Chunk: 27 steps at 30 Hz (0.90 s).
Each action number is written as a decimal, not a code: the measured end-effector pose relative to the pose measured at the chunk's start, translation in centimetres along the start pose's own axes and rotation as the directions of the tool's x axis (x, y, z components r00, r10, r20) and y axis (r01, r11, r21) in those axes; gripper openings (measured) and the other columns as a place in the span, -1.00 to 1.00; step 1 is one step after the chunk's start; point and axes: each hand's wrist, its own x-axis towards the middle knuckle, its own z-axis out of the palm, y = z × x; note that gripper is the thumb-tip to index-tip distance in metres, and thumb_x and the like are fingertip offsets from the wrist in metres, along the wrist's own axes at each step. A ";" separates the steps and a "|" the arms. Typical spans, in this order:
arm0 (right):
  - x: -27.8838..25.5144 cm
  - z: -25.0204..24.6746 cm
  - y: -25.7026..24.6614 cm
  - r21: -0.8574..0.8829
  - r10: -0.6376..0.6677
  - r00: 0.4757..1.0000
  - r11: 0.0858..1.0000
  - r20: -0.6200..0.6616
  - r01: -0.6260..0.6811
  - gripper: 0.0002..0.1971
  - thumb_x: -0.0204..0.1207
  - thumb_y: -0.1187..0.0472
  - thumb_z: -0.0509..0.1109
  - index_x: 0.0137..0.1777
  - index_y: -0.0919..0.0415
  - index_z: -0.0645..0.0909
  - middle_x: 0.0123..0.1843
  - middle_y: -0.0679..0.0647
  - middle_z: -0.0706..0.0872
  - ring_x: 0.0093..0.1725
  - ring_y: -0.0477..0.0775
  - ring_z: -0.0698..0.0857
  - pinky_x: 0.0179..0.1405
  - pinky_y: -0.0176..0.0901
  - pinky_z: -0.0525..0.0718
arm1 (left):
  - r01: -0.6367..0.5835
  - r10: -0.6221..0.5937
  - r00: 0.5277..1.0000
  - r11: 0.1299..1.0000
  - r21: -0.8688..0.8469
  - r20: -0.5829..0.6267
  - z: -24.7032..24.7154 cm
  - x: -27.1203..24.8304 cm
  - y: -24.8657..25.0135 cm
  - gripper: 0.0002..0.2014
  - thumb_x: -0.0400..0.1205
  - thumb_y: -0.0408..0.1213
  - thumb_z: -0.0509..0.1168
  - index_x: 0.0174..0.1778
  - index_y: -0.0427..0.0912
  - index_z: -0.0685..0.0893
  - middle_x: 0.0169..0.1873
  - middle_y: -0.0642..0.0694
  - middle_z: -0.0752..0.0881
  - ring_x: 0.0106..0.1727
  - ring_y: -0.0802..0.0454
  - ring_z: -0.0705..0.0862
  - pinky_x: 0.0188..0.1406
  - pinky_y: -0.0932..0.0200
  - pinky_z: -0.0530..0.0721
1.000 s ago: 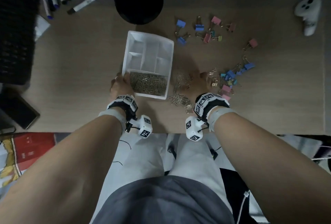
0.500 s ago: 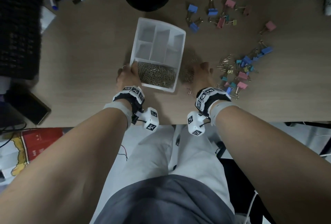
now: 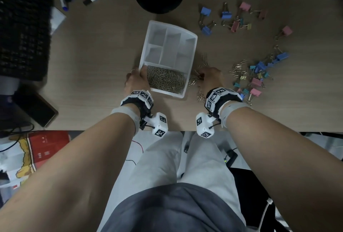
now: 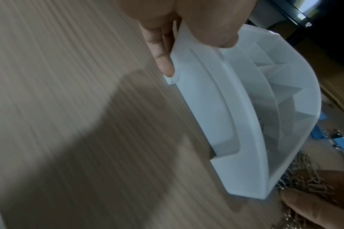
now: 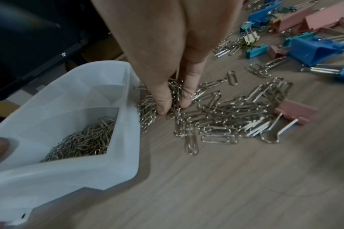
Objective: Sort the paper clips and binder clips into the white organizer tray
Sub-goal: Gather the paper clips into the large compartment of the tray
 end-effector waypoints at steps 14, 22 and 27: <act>-0.3 -3.6 -1.4 0.139 -0.097 0.995 0.985 -0.032 0.100 -0.82 0.51 0.26 0.53 0.08 0.15 0.85 0.05 0.06 0.84 0.07 0.03 0.78 0.16 -0.30 0.64 | 0.036 -0.041 0.998 0.994 0.103 0.043 -0.1 0.2 0.7 -0.52 0.77 0.04 -0.10 0.45 -0.17 0.43 0.34 -0.27 0.56 0.34 -0.26 0.55 0.22 -0.07 0.50; -1.2 -2.0 -7.3 0.286 -0.362 0.916 0.908 0.171 0.305 -0.75 0.40 0.29 0.62 0.09 0.21 0.82 0.09 0.09 0.83 0.07 0.07 0.77 0.21 -0.06 0.70 | 0.084 -0.083 0.993 0.996 -0.013 0.083 0.1 0.5 0.6 -0.50 0.76 0.05 -0.06 0.45 -0.22 0.42 0.31 -0.34 0.58 0.33 -0.34 0.54 0.26 -0.22 0.53; -0.1 -2.0 -5.3 0.295 -0.239 0.967 0.933 0.084 0.205 -0.78 0.48 0.27 0.55 0.11 0.08 0.80 0.15 -0.02 0.79 0.05 -0.05 0.72 0.10 -0.25 0.64 | 0.080 -0.077 0.993 0.996 -0.040 0.084 0.4 0.8 0.3 -0.48 0.76 0.08 -0.08 0.46 -0.23 0.41 0.31 -0.33 0.58 0.34 -0.34 0.54 0.24 -0.19 0.52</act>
